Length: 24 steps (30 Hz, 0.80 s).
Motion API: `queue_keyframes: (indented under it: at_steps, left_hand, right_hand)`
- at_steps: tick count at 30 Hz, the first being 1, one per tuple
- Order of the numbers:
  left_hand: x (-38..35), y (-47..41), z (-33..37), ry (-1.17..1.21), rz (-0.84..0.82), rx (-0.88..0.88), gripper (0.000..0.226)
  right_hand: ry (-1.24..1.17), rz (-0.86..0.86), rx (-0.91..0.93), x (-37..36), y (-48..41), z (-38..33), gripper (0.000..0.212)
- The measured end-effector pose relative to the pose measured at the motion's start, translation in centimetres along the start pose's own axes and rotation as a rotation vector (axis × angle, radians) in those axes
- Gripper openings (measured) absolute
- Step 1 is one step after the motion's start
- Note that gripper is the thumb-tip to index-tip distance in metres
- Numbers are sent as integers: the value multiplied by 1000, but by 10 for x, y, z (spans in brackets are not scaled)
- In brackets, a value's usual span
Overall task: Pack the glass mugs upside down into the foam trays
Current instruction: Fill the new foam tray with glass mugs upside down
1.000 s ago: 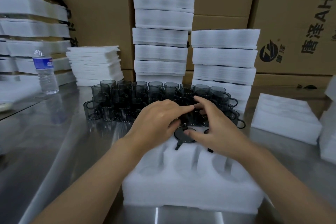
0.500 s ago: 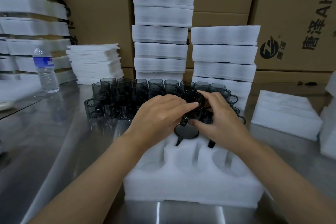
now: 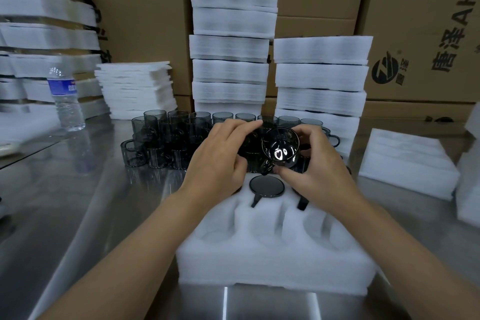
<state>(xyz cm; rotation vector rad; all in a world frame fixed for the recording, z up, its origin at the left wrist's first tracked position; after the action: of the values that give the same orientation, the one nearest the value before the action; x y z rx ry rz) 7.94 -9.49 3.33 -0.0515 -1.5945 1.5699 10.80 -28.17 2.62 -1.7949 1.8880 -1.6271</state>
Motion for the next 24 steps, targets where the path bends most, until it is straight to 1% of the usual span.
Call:
queue_keyframes:
  at_steps: [4, 8, 11, 15, 24]
  left_hand:
    - [0, 1, 1, 123, -61, 77, 60]
    - [3, 3, 4, 226, -133, 51, 57]
    - [3, 3, 6, 231, -171, 6, 65]
    - [3, 3, 6, 208, -183, -4, 77]
    - [0, 4, 3, 175, -175, 23, 79]
  right_hand:
    - [-6, -6, 3, 0, 0, 0, 61]
    - [-24, -16, 2, 1, 1, -2, 60]
    - [-36, -19, 5, 2, 1, -3, 60]
    - [-33, -17, -5, 3, 1, -3, 62]
    - [-37, -18, 8, 3, 2, -5, 62]
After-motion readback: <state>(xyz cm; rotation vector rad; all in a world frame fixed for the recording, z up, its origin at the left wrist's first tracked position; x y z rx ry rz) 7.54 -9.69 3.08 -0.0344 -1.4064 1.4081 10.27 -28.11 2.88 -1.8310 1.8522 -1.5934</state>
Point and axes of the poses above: each hand's wrist, its own y-axis away from the middle knuckle, its own x-axis out of the back of the hand, z = x × y, the point moved 1 cm from there along -y, towards the middle knuckle, and after that the axes turned 5 degrees about y, right-handed, at the moved point
